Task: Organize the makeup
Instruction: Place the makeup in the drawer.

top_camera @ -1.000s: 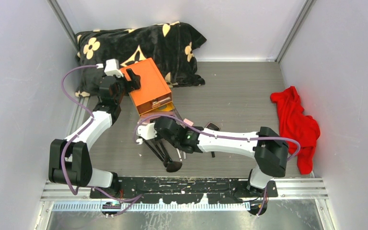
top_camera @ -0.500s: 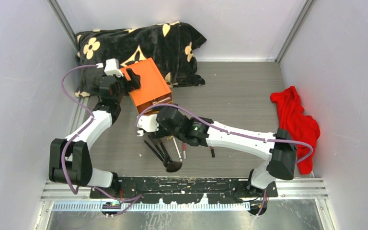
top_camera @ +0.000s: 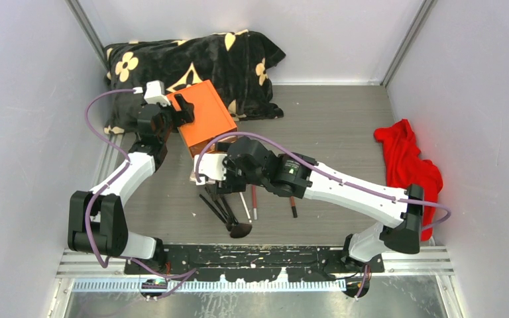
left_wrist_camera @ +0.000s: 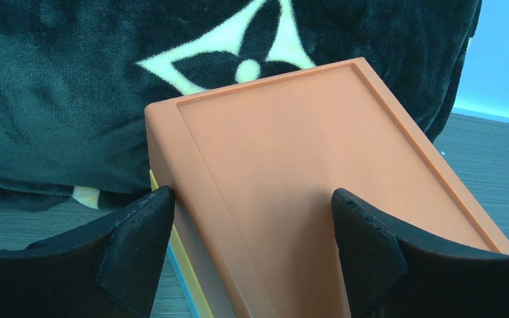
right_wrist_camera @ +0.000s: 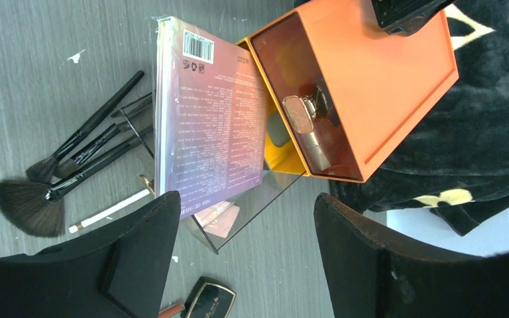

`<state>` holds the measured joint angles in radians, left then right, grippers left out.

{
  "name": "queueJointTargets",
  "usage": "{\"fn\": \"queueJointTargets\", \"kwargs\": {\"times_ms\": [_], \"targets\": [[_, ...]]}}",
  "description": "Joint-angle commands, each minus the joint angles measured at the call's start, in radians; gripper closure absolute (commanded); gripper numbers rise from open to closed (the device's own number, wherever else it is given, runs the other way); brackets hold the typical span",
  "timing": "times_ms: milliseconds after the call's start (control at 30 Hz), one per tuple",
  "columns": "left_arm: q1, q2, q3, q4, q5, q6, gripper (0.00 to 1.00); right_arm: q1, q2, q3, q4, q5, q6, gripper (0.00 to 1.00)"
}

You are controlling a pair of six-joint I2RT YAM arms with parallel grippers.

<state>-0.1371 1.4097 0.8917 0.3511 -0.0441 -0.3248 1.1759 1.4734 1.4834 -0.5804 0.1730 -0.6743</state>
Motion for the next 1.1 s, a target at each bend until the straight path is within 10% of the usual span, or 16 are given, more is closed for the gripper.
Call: {"fn": "queueJointTargets", "kwargs": {"times_ms": [0,233,1067], "targets": [[0.001,0.076,-0.051,-0.284,-0.025,0.092,0.14,-0.001,-0.048,0.028,0.015,-0.012,0.06,0.22],[0.002,0.068,-0.05,-0.29,-0.026,0.095,0.14,-0.002,-0.101,-0.027,0.045,-0.011,0.29,0.28],[0.001,0.064,-0.059,-0.291,-0.001,0.087,0.14,-0.121,-0.46,-0.815,0.985,0.066,1.466,0.39]]}}
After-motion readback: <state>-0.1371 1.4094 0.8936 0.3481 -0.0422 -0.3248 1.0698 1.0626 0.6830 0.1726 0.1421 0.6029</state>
